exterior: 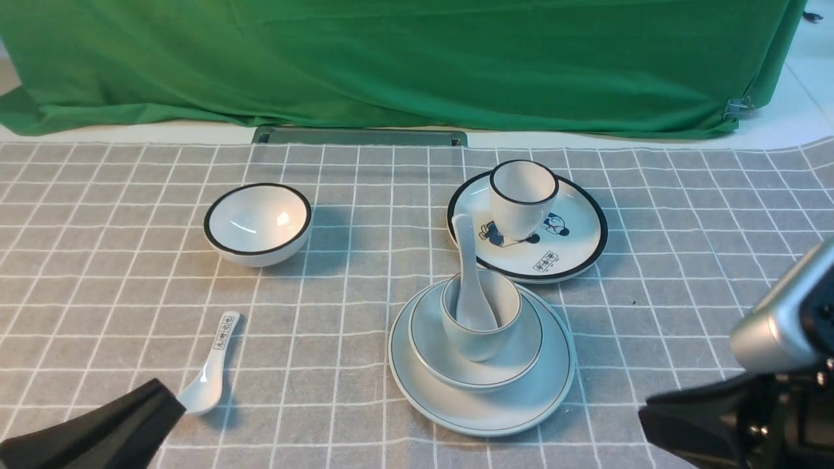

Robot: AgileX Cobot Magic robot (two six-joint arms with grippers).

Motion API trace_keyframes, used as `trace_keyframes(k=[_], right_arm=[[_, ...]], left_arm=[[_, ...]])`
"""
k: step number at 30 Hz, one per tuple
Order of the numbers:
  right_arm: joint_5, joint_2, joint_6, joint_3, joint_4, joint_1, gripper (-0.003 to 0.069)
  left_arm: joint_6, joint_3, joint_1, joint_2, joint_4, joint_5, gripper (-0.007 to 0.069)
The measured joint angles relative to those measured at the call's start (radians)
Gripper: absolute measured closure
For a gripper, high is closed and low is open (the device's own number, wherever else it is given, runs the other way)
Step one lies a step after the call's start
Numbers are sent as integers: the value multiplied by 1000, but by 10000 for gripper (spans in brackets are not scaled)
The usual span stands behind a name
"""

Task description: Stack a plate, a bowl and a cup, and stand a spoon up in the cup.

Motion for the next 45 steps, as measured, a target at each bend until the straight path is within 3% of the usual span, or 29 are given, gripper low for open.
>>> trace_keyframes(k=[8,13,18,21,25,26,30,36,45], right_arm=[[119,-35,0,0,-1,0,634],[119,-35,7,0,-6,0,634],[100,-41,28,13,-95,-7,639],[22,-84,17,74,-119,-96,638],[-169,-298,-119,317,-93,-382,642],[-176,-311,-125,317,-92,-394,642],[-312,-602,-178,588,-86,-621,642],[-290,-807,-174,668,-84,-704,642],[-242,-820,-175,668,-85,-720,640]], left_arm=[[0,1,0,0,3,225,613],[0,1,0,0,4,243,613],[0,1,0,0,4,243,613],[0,1,0,0,4,243,613],[-1,1,0,0,4,243,613],[-1,1,0,0,4,243,613],[-1,1,0,0,5,244,613],[-1,1,0,0,5,244,613],[-1,1,0,0,6,245,612]])
